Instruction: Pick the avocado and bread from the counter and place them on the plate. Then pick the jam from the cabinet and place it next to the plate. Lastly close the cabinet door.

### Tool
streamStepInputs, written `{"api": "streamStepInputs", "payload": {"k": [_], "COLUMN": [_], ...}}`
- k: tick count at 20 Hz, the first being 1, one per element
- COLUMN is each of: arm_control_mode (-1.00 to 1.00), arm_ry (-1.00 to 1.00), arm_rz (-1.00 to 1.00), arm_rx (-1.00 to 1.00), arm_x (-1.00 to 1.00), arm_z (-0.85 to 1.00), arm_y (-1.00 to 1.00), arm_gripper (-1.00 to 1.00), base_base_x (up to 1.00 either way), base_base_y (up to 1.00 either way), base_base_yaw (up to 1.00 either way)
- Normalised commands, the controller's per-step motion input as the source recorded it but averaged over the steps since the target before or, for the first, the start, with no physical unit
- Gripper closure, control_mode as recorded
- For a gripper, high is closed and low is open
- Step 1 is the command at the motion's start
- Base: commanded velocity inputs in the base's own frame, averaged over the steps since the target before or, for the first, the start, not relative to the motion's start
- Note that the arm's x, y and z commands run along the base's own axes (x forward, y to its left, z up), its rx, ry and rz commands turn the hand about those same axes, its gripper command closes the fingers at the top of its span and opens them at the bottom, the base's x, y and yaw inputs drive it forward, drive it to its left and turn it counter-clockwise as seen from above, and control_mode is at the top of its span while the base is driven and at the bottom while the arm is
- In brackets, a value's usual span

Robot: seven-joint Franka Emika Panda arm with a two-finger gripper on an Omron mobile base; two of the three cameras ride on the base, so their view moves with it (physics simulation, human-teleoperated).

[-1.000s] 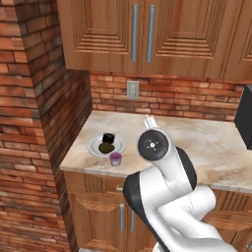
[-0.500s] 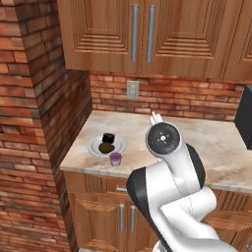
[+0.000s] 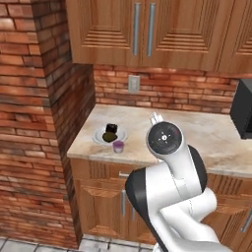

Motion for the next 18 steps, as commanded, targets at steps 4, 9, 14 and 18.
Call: {"api": "streamStepInputs", "payload": {"k": [4,9,14,18], "arm_control_mode": [1.00,1.00,1.00,1.00], "arm_ry": [0.00,0.00,0.00,0.00], "arm_rz": [0.00,0.00,0.00,0.00], "arm_rx": [0.00,0.00,0.00,0.00], "arm_x": [0.00,0.00,0.00,0.00], "arm_z": [0.00,0.00,0.00,0.00], "arm_y": [0.00,0.00,0.00,0.00], "arm_gripper": [-1.00,-1.00,-1.00,-1.00], "base_base_x": [-0.77,-0.56,-0.46,-0.36], "base_base_y": [-0.01,-0.01,-0.11,-0.22], "base_base_yaw": [0.00,0.21,0.40,0.45]}}
